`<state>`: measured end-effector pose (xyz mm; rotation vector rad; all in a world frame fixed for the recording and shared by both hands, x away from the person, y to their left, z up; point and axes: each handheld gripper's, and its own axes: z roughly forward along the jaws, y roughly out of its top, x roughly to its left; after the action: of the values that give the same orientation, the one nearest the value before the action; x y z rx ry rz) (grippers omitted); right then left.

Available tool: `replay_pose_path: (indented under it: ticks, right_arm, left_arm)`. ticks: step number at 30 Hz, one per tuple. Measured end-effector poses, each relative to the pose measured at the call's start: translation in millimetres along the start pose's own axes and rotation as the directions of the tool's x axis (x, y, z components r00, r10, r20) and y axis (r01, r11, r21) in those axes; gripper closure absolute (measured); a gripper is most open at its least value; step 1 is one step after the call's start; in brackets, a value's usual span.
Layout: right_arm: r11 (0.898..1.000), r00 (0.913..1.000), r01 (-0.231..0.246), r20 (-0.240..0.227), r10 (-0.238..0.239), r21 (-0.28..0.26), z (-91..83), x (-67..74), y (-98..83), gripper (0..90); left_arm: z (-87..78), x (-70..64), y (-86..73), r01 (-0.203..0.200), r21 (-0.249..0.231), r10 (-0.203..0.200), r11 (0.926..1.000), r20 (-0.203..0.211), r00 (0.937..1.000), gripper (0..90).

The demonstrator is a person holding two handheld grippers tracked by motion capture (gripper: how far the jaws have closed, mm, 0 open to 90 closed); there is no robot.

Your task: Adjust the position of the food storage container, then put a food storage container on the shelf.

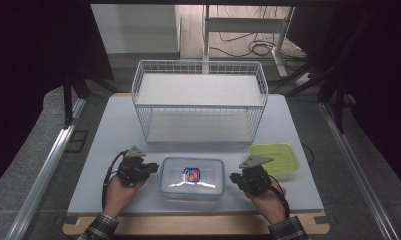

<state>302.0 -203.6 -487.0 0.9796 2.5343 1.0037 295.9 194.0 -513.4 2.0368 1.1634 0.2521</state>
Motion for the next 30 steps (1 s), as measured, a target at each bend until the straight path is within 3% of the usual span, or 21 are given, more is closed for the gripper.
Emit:
replay_pose_path:
  ticks: [4,8,9,10,18,21,23,26,30]
  right_arm:
    - [1.0,0.9999,0.008,0.006,-0.008,-0.023,-6.6,-0.6,-4.4,79.4]
    - [0.999,0.9995,0.011,0.031,-0.01,-0.036,-12.0,1.0,-10.8,64.0]
    - [0.999,0.9995,0.011,0.031,-0.01,-0.036,-12.0,1.0,-10.8,64.0]
    - [0.999,0.9994,0.012,0.034,-0.011,-0.039,-12.7,1.3,-11.3,61.1]
    - [0.997,0.9992,-0.007,0.039,0.01,-0.071,-20.3,-1.7,-12.4,38.8]
    - [0.997,0.9993,-0.011,0.034,0.013,-0.079,-20.8,-2.8,-12.4,33.9]
    - [0.996,0.9996,-0.012,0.023,0.014,-0.085,-21.3,-3.0,-12.3,29.3]
    - [0.995,0.9999,-0.013,0.007,0.014,-0.094,-20.7,-2.9,-11.4,21.8]
    - [0.99,0.997,-0.066,-0.047,0.061,-0.121,-20.8,-2.4,-9.9,17.7]
  left_arm:
    - [-13.2,0.1,-10.1,0.005,-0.017,-0.005,0.9999,-0.021,0.9998,76.9]
    - [-26.6,0.1,-27.2,0.019,-0.028,-0.021,0.9994,-0.044,0.9988,57.7]
    - [-26.6,0.1,-27.2,0.019,-0.028,-0.021,0.9994,-0.044,0.9988,52.3]
    - [-27.8,-0.3,-29.8,0.019,-0.029,-0.021,0.9994,-0.047,0.9987,52.3]
    - [-33.5,2.2,-38.0,0.039,-0.075,-0.039,0.9964,-0.003,0.9992,17.6]
    - [-33.8,1.7,-37.3,0.027,-0.089,-0.027,0.9956,0.006,0.9996,12.4]
    - [-33.1,-0.4,-37.1,-0.011,-0.094,0.011,0.9955,-0.004,0.9999,10.0]
    - [-32.2,-4.1,-36.5,-0.036,-0.105,0.037,0.9938,0.004,0.9993,8.0]
    - [-34.6,-9.1,-32.7,-0.058,-0.125,0.059,0.9904,0.006,0.9982,6.1]
